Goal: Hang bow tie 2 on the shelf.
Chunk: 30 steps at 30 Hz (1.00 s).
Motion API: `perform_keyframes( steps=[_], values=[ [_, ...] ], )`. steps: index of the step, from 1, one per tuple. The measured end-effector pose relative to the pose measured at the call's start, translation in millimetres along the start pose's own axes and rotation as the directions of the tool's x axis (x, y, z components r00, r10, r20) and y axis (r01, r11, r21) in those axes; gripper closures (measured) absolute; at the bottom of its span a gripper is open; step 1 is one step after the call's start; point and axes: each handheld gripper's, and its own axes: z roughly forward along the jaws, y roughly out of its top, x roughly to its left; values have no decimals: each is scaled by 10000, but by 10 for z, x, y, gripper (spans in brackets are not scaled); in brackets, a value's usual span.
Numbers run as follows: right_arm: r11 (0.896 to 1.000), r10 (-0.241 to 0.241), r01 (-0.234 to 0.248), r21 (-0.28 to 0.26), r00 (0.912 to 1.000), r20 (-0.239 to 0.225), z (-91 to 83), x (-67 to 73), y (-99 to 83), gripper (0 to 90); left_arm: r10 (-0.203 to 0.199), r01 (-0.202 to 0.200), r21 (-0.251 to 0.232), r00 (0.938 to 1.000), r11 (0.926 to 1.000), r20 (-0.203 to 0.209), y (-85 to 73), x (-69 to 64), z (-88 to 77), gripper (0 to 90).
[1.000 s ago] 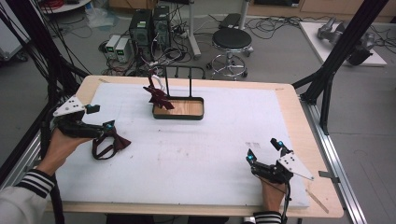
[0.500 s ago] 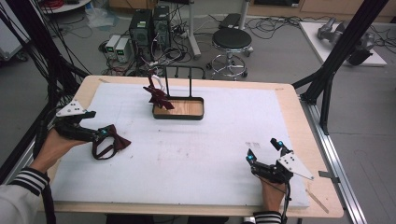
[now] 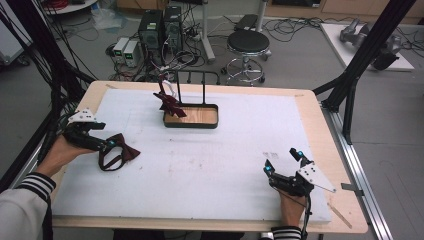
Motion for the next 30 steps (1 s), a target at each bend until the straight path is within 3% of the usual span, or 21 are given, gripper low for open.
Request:
perform_keyframes(
  steps=[4, 9, 19, 27, 30],
  values=[
    [10000, -19, 19, 17, 10000, -8, 2, -2, 1, 36, 282, -280, -41, 9989, 9996, 370, -5, 25, 57, 173],
    [10000, -24, 24, 21, 10000, 0, 3, -2, 1, 36, 334, -330, -64, 9978, 9994, 581, -14, 50, 107, 173],
    [10000, -42, 42, 4, 10000, -7, 4, -3, 1, 36, 523, -590, 686, 9941, 9959, 952, -45, 86, 200, 244],
    [10000, -48, 47, 19, 10000, 16, 4, -1, 2, 36, 972, -1117, 1278, 9886, 9855, 1150, -77, 82, 285, 297],
    [10000, -43, 43, 8, 10000, 13, 5, -1, 2, 36, 1145, -1319, 1641, 9872, 9776, 1111, -90, 72, 316, 300]
  ],
)
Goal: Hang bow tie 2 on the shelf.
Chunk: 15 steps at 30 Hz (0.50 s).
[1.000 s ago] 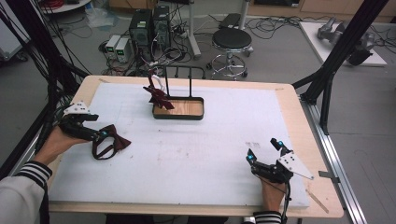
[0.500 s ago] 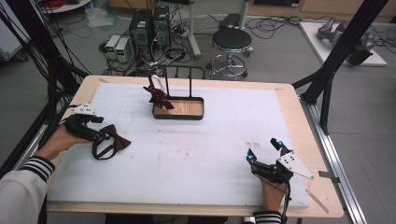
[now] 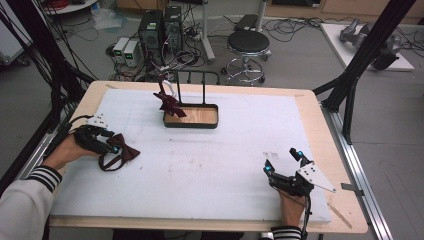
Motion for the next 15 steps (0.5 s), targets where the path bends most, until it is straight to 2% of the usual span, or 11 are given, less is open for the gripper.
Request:
perform_keyframes(
  steps=[3, 7, 11, 13, 15],
  values=[
    [10000, -26, 26, 7, 10000, 1, 0, 0, 0, 36, 45, -44, 146, 9999, 9999, -93, -2, -3, 12, 327],
    [10000, -48, 48, 10, 10000, 0, -1, -1, 0, 36, 111, -107, 222, 9997, 9997, -197, 1, -3, 8, 422],
    [10000, -4, 4, 5, 10000, -7, 0, -1, 0, 36, 96, -92, 328, 9999, 9994, -110, 6, -5, 7, 456],
    [10000, -10, 10, -15, 10000, -21, 1, -3, 0, 36, 93, -92, 349, 9999, 9993, -36, 8, -7, 3, 512],
    [10000, -22, 22, 0, 10000, -1, 0, 0, 0, 36, -118, 113, 468, 9999, 9988, 108, 22, -33, -5, 576]
  ],
)
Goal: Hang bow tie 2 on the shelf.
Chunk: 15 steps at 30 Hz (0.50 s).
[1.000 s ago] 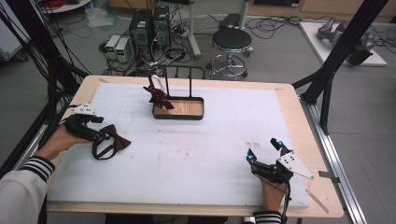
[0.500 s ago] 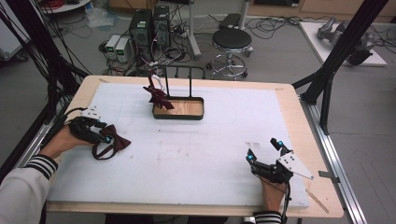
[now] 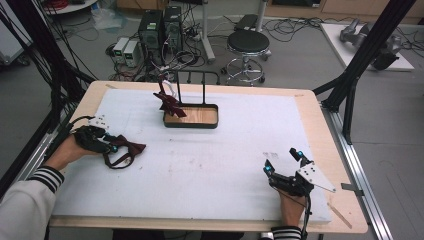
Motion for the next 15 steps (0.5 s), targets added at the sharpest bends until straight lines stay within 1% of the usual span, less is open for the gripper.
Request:
perform_keyframes(
  steps=[2, 3, 6, 9, 10, 11, 15],
  values=[
    [10000, 16, -16, -4, 10000, 10, 0, 0, 0, 36, -27, 27, 62, 10000, 10000, 66, 10, -16, 0, 634],
    [10000, 28, -28, -10, 10000, -1, 1, 0, 0, 36, -118, 118, 40, 9999, 9999, 101, 11, -19, 3, 652],
    [10000, 15, -15, -5, 10000, 8, 0, 0, 0, 36, -198, 197, 95, 9997, 9998, 119, 17, -23, -4, 721],
    [10000, 2, -2, -7, 10000, 6, 0, 0, 0, 36, -454, 455, -30, 9989, 9990, 126, 27, -18, -37, 775],
    [10000, 19, -19, -7, 10000, 0, -1, 1, 0, 36, -454, 455, -30, 9989, 9990, 126, 27, -18, -37, 781],
    [10000, 6, -6, -10, 10000, 6, 0, 0, 0, 36, -659, 659, -73, 9978, 9978, 111, 25, -17, -51, 787],
    [10000, 10, -10, -9, 10000, 6, -1, 0, 0, 36, -784, 785, -137, 9969, 9968, 42, 25, -8, -74, 802]
  ],
)
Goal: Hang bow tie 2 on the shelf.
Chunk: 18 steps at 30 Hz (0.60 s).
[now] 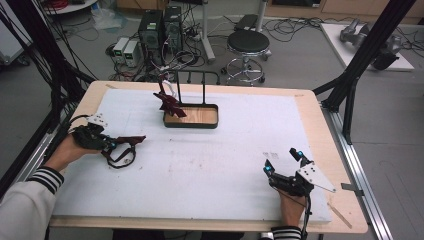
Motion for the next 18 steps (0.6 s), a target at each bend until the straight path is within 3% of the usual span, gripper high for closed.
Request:
perform_keyframes(
  steps=[9, 15, 18],
  values=[
    [10000, -16, 16, -10, 10000, -3, -1, 0, 0, 36, -230, 227, -194, 9996, 9996, -134, 16, -25, -26, 823],
    [10000, -2, 2, 2, 10000, -2, -2, -1, 0, 36, -460, 439, -923, 9987, 9948, -202, 65, -88, -105, 825],
    [10000, 48, -48, -2, 10000, 2, -4, 1, -1, 36, -736, 719, -1432, 9973, 9871, -71, 106, -128, -143, 826]
  ],
)
